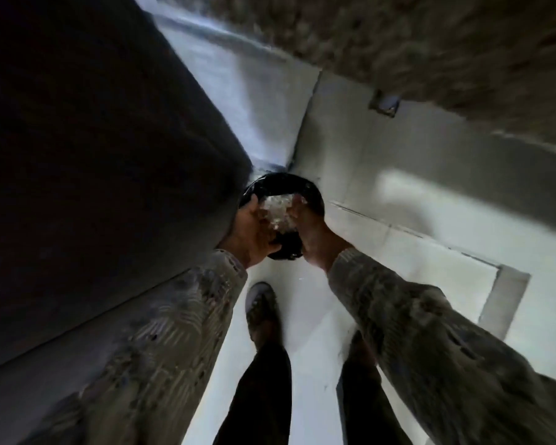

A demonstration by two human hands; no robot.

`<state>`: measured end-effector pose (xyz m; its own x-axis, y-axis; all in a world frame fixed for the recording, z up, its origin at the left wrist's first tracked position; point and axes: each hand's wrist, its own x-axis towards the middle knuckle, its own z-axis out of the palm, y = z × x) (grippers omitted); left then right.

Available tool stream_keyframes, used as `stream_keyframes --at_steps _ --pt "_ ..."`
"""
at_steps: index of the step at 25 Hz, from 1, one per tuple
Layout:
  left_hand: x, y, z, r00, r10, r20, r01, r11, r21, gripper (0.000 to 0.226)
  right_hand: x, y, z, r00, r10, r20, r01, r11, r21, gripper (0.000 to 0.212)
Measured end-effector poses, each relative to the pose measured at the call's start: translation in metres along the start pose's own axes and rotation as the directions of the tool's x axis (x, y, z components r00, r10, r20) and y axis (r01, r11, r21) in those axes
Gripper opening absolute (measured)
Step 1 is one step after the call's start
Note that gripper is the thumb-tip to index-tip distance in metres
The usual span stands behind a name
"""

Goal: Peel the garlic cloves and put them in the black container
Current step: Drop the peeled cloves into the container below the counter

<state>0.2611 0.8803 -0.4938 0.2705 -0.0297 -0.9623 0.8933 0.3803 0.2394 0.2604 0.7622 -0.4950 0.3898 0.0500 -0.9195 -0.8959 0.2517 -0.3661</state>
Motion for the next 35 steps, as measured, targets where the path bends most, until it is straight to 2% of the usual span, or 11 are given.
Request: stream_keyframes --at_steps 3,5,8,11,13,17,19,21,25,30,35 --pt "0.043 -0.009 -0.012 0.998 -0.040 0.040 0.045 0.992 -0.118 0.072 0.041 0.031 0.013 0.979 -0.205 0.020 0.200 0.922 -0.330 0.051" --pt "0.049 -0.009 -0.009 0.992 0.012 0.126 0.022 0.965 -0.262 0.075 0.057 0.056 0.008 0.895 -0.403 0.193 0.440 0.725 -0.530 0.047" --pt "0.051 -0.008 -0.008 0.985 0.122 0.122 -0.079 0.949 -0.306 0.084 0.096 0.075 -0.007 0.931 -0.321 0.176 0.345 0.606 -0.717 0.052" --pt "0.051 -0.025 -0.005 0.954 0.299 -0.009 -0.297 0.942 -0.155 0.058 0.090 0.049 0.007 0.978 -0.208 -0.005 0.181 0.863 -0.471 0.076" --pt "0.053 -0.032 0.001 0.910 0.397 -0.117 -0.395 0.918 0.039 0.040 0.064 0.034 0.027 0.983 -0.135 0.122 0.162 0.953 -0.254 0.072" --pt "0.051 -0.006 0.005 0.972 0.235 -0.011 -0.235 0.967 -0.100 0.059 0.051 0.055 0.020 0.776 -0.566 0.280 0.627 0.640 -0.444 0.050" --pt "0.044 -0.002 0.000 0.977 0.210 0.037 -0.195 0.951 -0.238 0.072 0.069 0.056 0.001 0.815 -0.494 0.301 0.539 0.457 -0.708 0.060" --pt "0.026 -0.014 -0.003 0.970 0.242 -0.012 -0.239 0.950 -0.200 0.067 0.081 0.044 -0.016 0.899 -0.368 0.239 0.392 0.430 -0.813 0.064" --pt "0.000 -0.034 -0.024 0.873 0.452 -0.185 -0.460 0.888 -0.003 0.037 0.043 0.015 -0.022 0.868 -0.388 0.309 0.449 0.349 -0.823 0.077" --pt "-0.081 -0.023 -0.009 0.802 0.595 -0.046 -0.558 0.775 0.297 0.073 -0.041 0.000 -0.031 0.776 -0.493 0.394 0.528 0.166 -0.833 0.087" --pt "-0.193 -0.007 0.012 0.778 0.611 0.145 -0.610 0.679 0.408 0.082 -0.190 -0.046 -0.039 0.682 -0.618 0.390 0.611 0.190 -0.768 0.095"
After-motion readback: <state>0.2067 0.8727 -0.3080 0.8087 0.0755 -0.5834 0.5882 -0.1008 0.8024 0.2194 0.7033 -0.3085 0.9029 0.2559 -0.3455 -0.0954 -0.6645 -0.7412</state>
